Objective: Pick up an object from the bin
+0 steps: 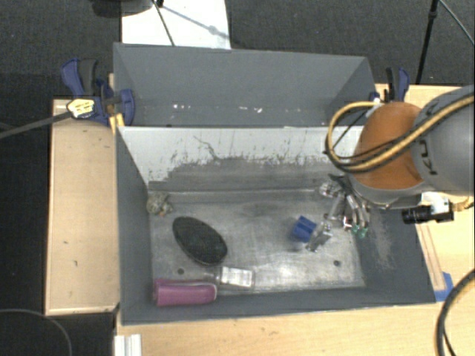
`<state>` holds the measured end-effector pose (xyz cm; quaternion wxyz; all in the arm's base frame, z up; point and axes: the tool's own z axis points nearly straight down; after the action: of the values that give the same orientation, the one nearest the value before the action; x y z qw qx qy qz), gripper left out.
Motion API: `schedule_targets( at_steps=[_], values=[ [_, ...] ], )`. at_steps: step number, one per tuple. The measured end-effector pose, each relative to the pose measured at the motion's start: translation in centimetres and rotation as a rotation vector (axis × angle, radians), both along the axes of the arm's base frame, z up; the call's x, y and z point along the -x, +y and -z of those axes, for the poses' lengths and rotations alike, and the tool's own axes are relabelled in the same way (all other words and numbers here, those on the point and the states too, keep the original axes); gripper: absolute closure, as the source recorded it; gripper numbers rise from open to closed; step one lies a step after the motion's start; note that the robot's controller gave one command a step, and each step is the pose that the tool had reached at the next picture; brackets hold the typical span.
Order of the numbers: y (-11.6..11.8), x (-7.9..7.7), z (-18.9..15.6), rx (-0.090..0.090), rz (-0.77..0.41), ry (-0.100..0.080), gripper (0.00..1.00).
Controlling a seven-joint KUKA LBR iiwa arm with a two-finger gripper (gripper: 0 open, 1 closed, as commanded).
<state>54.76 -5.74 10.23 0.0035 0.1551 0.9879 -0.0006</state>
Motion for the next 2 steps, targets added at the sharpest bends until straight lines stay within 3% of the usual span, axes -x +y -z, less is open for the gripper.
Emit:
schedule_targets(
  at_steps=[1, 2],
  values=[
    [2.7, 1.8, 0.2, -0.004, 0.044, 0.008, 0.0],
    [1.8, 1.4, 3.2, -0.004, 0.129, 0.009, 0.0]
  ],
)
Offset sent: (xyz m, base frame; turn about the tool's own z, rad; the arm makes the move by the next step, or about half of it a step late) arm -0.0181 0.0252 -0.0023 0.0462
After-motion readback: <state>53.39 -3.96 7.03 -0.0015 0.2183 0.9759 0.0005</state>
